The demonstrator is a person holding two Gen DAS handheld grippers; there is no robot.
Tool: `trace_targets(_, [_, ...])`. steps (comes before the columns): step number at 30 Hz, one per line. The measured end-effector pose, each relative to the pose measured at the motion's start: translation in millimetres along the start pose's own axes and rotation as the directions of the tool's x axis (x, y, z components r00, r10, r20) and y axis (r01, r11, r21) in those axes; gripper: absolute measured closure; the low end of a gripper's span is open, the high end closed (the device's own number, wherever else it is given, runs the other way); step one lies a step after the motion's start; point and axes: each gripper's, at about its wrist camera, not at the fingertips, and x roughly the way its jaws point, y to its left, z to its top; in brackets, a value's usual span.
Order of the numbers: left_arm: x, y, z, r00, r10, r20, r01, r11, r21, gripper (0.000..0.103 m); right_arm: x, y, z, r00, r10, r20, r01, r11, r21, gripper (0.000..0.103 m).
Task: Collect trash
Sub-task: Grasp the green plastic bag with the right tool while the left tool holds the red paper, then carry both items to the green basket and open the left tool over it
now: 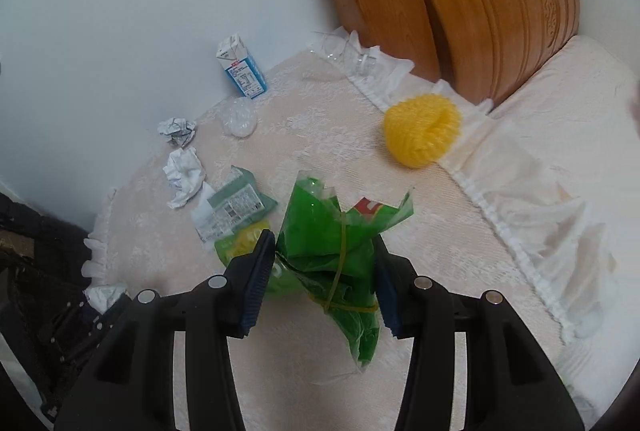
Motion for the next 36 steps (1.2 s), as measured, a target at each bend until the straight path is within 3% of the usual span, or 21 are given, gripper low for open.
trace_targets(10, [-35.5,-86.1,-28.1,0.996,-0.093,-0.011,0.093,0.990,0.101,0.070,-81.5,-66.7,-86.9,0.994,-0.111,-0.012,0.111,0.992,0.052,0.055])
trace_targets(15, [-42.3,-155.4,-37.2,0.981,-0.189,-0.051,0.195,0.958,0.209,0.070,-116.8,-109.1,-119.6,0.988,-0.152,0.004,0.151,0.985,0.084,0.055])
trace_targets(19, [-44.0,-231.8,-52.3,0.950,-0.288,-0.118,0.311,0.893,0.325,0.070,-149.5,-149.0,-149.0,0.976,-0.216,0.000,0.214,0.968,0.135,0.055])
trace_targets(24, [-46.9,-331.3,-85.1,0.876,-0.412,-0.250,0.481,0.772,0.415,0.070,-186.3,-202.3,-193.7,0.956,-0.290,-0.036,0.291,0.933,0.213,0.055])
trace_targets(28, [-45.0,-403.5,-120.9,0.832,-0.434,-0.346,0.554,0.677,0.484,0.070,-204.4,-234.1,-221.3,0.945,-0.321,-0.067,0.328,0.909,0.257,0.055])
trace_targets(32, [-50.3,-448.7,-146.3,0.826,-0.423,-0.374,0.564,0.627,0.537,0.070,-220.4,-256.9,-242.2,0.937,-0.340,-0.075,0.347,0.893,0.288,0.055])
trace_targets(36, [-59.6,-464.9,-157.3,0.822,-0.424,-0.379,0.569,0.604,0.558,0.070,-227.0,-272.8,-255.9,0.938,-0.337,-0.076,0.344,0.885,0.313,0.055])
